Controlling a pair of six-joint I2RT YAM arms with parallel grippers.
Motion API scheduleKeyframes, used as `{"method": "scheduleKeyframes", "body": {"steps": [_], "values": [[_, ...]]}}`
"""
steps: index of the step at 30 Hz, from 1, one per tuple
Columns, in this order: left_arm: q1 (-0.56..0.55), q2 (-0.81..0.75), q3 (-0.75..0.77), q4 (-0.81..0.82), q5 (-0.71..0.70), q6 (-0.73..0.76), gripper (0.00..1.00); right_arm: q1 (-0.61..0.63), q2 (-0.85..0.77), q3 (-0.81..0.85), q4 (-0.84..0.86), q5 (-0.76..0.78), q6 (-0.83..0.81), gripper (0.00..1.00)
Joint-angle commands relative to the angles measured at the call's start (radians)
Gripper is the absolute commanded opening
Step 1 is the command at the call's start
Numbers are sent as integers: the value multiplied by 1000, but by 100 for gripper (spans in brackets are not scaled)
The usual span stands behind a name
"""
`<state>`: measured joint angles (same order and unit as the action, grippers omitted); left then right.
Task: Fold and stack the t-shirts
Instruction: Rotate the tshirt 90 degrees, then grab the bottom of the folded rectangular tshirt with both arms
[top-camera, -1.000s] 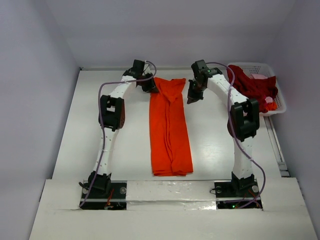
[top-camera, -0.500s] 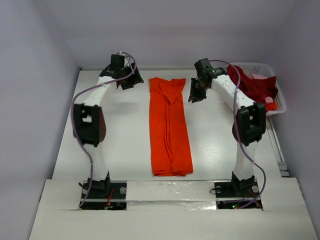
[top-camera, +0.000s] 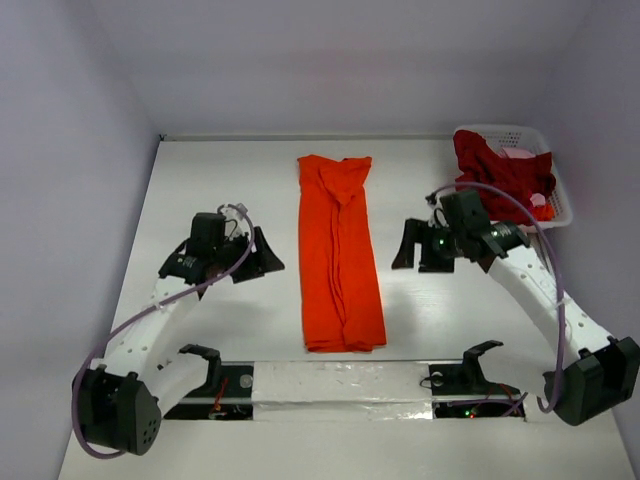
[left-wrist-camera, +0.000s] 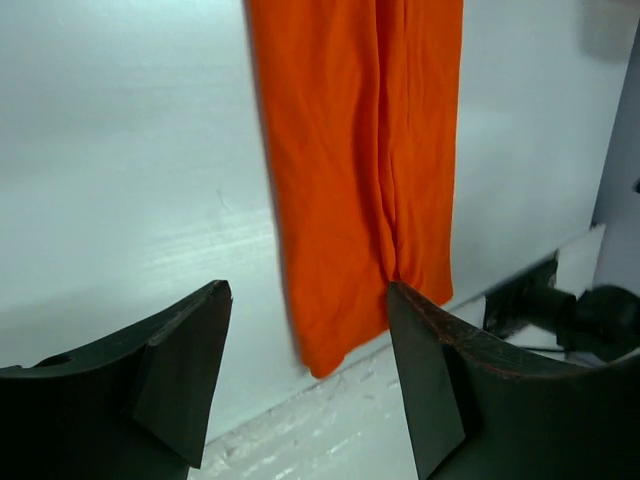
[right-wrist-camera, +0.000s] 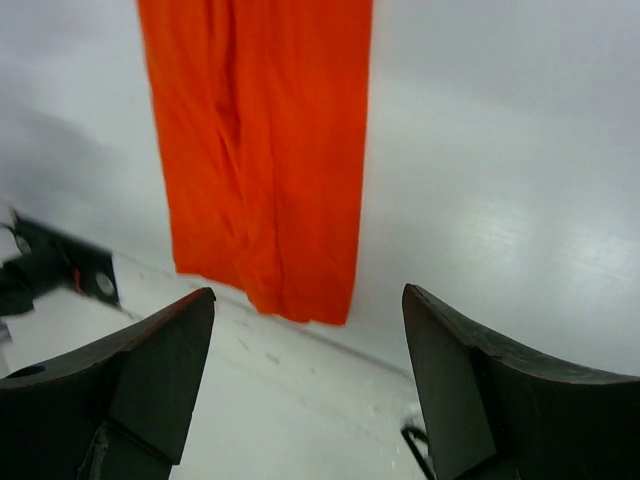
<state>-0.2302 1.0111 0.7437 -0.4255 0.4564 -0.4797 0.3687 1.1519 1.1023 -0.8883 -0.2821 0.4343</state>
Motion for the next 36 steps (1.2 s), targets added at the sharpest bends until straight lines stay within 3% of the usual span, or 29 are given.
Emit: {"method": "scheduleKeyframes", "body": {"steps": [1,6,9,12,16,23,28,31,36], "values": [[-24,-54,-75,42,114,-26,61,13,-58,-163,43,-119,10,81],[-76,-115,-265,181,243,-235,67,22,-100,-350,117,-212,35,81],[-109,-212,-355,267,270,-335,75,22,-104,-345,111,-229,34,81],[-147,-253,-415,342,344,-416,74,32,-106,-328,98,-246,43,81],[-216,-281,-449,370,334,-482,70,67,-118,-366,140,-267,95,81],[-333,-134,-434,344,294,-465,69,218,-115,-463,285,-289,266,80],[-370,28,-328,196,205,-343,68,295,-101,-464,284,-209,326,79],[-412,81,-320,257,186,-359,69,343,-71,-452,327,-172,362,79],[-529,173,-368,418,189,-517,69,371,0,-478,365,-97,411,78]]}}
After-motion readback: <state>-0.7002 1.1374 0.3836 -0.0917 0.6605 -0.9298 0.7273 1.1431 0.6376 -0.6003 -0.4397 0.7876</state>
